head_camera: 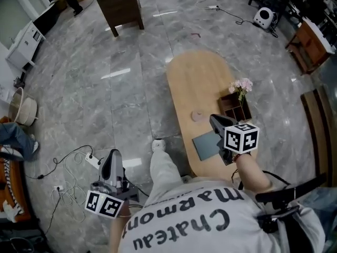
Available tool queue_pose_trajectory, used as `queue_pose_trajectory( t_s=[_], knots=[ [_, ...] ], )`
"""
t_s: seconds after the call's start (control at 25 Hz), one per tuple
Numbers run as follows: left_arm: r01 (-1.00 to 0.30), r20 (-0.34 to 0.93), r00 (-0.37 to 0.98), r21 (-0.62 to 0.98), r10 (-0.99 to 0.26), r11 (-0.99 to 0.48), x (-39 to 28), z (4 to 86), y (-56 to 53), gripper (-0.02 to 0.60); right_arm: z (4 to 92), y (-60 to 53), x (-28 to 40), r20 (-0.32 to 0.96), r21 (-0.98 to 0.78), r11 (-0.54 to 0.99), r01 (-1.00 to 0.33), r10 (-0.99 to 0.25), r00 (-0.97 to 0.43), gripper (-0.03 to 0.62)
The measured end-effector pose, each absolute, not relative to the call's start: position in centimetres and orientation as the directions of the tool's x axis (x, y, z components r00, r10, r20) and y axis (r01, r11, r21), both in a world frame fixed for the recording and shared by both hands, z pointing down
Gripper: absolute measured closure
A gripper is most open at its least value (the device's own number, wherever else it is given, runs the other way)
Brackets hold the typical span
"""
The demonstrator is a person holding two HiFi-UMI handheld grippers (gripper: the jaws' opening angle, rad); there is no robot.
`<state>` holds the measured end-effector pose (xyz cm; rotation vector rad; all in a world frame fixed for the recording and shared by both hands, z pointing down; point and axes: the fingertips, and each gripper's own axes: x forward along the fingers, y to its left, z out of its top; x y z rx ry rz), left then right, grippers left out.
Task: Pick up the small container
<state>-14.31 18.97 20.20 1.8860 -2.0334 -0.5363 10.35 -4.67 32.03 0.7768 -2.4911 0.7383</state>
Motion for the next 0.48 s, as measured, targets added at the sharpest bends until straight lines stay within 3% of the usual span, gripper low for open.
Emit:
queue_pose_trajectory(
  t_s=[0.32, 0.48],
  knots=[
    [-0.883, 0.048, 0.085, 0.466, -0.995, -0.053, -18.6, 22.1, 10.0, 0.568, 33.5, -9.1, 8.7, 0.560, -0.369, 0.597, -0.712, -0.469, -0.683, 0.580],
    [-0.872, 0.065, 0.166, 0.476, -0.984, -0.116, -20.9, 22.8, 5.1, 0.568, 33.7, -11.0, 7.0, 0.496, -0.465, 0.527, -0.711, -0.510, -0.703, 0.580]
  ],
)
